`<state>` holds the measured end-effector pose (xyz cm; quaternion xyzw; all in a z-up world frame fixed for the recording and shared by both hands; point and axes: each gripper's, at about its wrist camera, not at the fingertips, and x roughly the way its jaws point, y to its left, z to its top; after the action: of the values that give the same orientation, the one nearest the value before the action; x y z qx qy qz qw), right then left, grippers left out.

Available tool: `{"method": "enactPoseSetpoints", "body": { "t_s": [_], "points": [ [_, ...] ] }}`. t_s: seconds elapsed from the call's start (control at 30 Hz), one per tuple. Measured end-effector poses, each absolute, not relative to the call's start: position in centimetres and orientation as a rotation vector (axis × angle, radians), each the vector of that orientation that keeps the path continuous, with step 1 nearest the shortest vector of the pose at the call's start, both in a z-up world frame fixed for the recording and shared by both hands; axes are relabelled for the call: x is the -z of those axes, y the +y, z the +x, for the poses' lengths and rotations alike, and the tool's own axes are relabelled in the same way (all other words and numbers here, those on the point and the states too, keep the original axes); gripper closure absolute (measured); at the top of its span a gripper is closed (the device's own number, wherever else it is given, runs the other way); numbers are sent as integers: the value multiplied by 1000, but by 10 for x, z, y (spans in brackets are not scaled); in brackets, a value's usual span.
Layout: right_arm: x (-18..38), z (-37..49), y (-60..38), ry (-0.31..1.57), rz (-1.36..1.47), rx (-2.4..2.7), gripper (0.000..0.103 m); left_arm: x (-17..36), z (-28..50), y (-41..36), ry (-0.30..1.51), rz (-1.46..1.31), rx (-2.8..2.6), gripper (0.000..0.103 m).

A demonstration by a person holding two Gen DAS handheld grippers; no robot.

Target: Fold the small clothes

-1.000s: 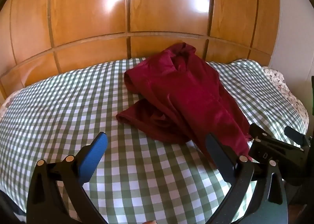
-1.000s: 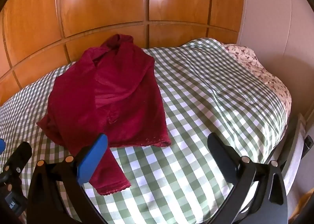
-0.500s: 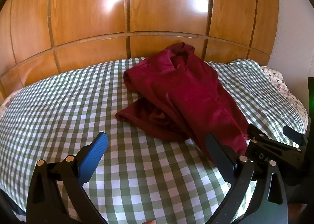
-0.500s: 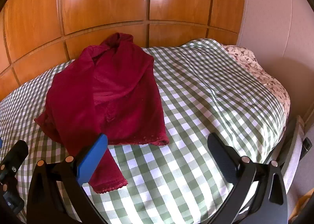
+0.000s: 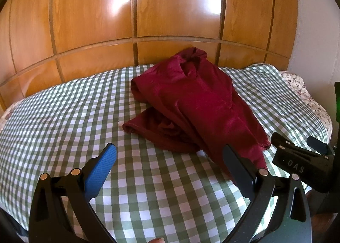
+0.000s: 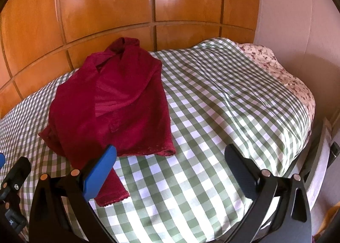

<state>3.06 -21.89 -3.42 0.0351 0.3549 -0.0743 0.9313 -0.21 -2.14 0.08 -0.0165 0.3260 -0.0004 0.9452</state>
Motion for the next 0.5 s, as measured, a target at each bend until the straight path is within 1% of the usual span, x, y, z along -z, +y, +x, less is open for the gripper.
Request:
{"method": "enactPoseSetpoints", "body": {
  "t_s": [0.5],
  "points": [
    [37, 32, -233, 748, 95, 179, 2, -1, -3, -28, 665, -18, 28, 4]
  ]
}}
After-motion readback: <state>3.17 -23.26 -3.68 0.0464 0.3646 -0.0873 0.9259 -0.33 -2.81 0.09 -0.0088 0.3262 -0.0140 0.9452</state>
